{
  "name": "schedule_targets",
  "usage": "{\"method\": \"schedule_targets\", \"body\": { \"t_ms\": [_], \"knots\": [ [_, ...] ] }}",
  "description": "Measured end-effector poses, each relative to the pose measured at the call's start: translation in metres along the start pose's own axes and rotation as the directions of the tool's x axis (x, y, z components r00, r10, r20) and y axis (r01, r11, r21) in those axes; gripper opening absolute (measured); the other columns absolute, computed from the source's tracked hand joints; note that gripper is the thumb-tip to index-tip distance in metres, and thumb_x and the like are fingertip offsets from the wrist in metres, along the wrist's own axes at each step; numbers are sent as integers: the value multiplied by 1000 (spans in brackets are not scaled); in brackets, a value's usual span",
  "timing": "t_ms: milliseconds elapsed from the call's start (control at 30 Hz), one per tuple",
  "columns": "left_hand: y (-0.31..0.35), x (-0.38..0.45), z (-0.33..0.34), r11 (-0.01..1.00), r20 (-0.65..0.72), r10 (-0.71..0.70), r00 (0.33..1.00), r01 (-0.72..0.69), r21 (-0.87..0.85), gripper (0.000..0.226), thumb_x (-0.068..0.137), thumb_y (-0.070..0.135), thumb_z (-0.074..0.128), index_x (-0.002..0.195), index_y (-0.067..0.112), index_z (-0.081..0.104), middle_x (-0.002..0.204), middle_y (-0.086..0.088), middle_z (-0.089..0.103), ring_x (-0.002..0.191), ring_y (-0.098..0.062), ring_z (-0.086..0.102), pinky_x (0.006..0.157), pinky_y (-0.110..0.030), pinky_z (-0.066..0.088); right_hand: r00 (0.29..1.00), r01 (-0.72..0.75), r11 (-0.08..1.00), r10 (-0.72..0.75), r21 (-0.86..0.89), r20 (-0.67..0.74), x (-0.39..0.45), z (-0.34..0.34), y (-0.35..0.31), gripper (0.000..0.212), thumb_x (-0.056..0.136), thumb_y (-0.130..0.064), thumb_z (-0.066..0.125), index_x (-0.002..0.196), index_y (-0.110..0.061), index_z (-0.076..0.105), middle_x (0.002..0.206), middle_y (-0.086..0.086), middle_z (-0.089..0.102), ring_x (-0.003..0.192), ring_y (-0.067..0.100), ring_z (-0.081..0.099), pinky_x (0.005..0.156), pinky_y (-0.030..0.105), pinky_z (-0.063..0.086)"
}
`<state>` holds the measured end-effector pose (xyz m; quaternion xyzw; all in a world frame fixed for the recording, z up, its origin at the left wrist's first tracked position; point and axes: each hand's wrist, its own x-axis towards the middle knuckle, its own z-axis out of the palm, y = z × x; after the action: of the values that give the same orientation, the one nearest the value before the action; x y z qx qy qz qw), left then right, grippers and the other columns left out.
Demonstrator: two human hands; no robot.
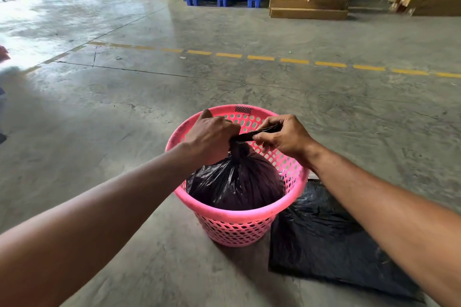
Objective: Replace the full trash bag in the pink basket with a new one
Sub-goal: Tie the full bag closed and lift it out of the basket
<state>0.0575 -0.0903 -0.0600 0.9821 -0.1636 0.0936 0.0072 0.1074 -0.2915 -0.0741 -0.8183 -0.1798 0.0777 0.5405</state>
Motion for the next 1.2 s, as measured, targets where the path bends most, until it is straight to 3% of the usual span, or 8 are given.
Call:
{"method": "schedule_targets", "body": {
  "t_ms": [100,233,467,567,767,933,1067,1200],
  "knots": [
    [-13,10,-5,998,19,-59,998,59,30,20,83,49,64,93,35,72,80,11,63,106,-20,60,92,-37,37,999,49,960,-51,-276,-1,5,-8,1,3,66,-13,74,67,-15,73,66,6,76,55,14,70,65,37,60],
    [-32,11,-12,843,250,-82,965,201,-498,17,78,22,75,94,23,80,78,-5,79,77,-28,76,77,-38,61,995,50,897,-5,-440,102,4,-19,-5,10,65,-9,72,71,-16,75,67,2,76,63,16,74,70,40,62],
    [-29,4,5,448,527,-151,836,533,-718,37,98,4,37,117,-2,68,66,-4,43,53,-17,41,55,-28,34,897,-15,882,219,-470,384,-4,11,-17,62,78,-26,82,128,-19,47,97,6,69,82,24,72,80,37,57],
    [-25,7,2,525,517,-192,834,532,-664,32,102,15,44,114,-6,65,64,-3,37,49,-15,35,43,-21,31,901,-145,948,244,-282,358,-1,26,-18,36,89,-11,66,122,-13,52,80,11,72,58,17,65,55,31,47],
    [-37,3,4,730,350,-99,931,307,-610,39,83,53,78,65,21,64,53,10,44,49,-6,38,48,-18,33,973,-40,983,80,-182,215,5,5,-11,12,81,-7,79,88,1,74,76,10,74,65,13,67,62,24,53],
    [-53,0,19,928,278,-109,954,197,-315,38,84,50,76,57,29,58,53,12,49,57,-5,45,63,-27,35,980,70,789,59,-610,189,4,5,1,3,76,-18,77,76,-16,75,71,-8,69,72,12,65,71,30,51],
    [-57,-8,21,966,154,-101,983,134,-222,18,86,50,70,82,32,68,83,8,60,86,-14,56,78,-30,43,987,145,697,-153,-702,53,-4,-3,0,19,77,-38,65,83,-21,69,87,0,68,86,23,65,78,36,54],
    [-37,-11,24,948,146,-75,986,116,-297,62,70,71,67,123,39,60,116,2,55,95,-17,59,87,-35,53,922,-41,735,-233,-677,-309,-4,-39,8,29,83,-39,55,106,-23,61,110,11,61,101,37,63,84,41,53]
  ]
}}
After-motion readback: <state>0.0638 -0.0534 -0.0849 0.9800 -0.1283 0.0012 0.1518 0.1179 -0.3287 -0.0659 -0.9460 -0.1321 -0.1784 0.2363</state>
